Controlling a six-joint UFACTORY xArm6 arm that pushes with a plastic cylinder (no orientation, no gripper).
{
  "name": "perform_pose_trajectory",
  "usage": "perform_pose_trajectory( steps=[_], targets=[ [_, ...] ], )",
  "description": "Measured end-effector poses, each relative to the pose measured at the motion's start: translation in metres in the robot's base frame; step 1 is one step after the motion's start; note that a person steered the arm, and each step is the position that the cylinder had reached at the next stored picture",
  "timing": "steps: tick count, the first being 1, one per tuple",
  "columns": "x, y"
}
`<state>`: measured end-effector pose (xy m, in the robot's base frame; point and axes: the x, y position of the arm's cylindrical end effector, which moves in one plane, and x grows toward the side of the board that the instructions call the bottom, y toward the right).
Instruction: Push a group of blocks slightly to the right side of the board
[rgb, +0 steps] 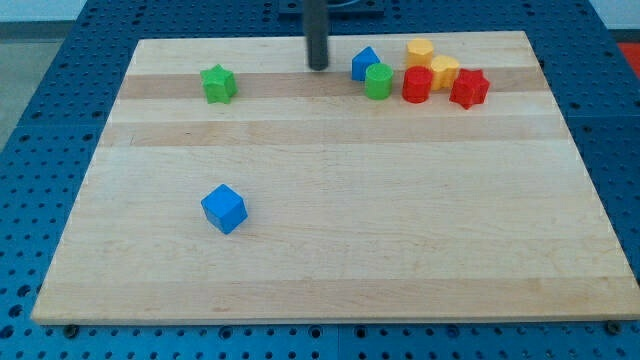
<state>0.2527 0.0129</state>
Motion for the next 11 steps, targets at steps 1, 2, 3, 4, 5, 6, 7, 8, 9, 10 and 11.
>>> perform_pose_trajectory(
  steps=[1,2,3,4,5,6,7,8,9,10,11],
  targets=[
    [0.018,0.088],
    [-0.003,0.072],
    [-0.058,0.009],
    [-0.058,0.058],
    [-0.019,0.128],
    [-0.011,0.14],
    [-0.044,0.039],
    [0.018,0.017],
    [0.028,0.016],
    [0.037,0.011],
    [0.05,0.057]
  ],
)
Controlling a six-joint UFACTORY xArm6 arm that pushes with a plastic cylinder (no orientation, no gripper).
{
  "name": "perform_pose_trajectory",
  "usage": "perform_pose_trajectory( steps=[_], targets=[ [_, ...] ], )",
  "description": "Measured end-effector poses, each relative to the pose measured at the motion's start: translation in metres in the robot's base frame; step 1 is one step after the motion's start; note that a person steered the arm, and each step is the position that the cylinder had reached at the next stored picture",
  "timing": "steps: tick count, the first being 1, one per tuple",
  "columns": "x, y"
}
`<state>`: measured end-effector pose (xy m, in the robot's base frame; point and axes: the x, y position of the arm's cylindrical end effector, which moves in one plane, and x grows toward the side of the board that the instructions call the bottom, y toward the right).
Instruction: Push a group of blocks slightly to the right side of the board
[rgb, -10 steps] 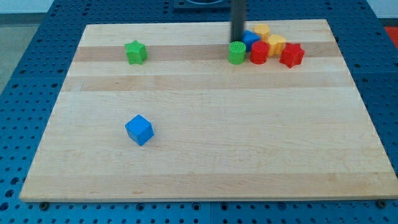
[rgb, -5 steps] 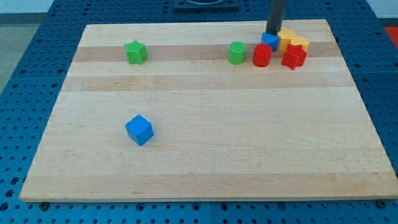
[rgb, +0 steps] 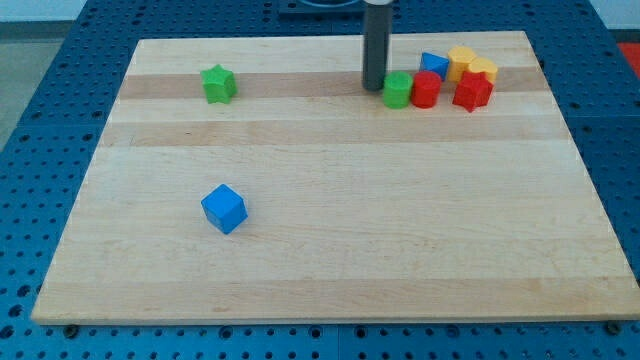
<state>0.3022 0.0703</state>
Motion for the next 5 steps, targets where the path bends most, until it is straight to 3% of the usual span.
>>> perform_pose_trajectory(
  steps=[1,3,4,5],
  targets=[
    [0.003,-0.025],
    [0.182,-0.072],
    [0.214,-0.124],
    [0.169,-0.194]
  ],
)
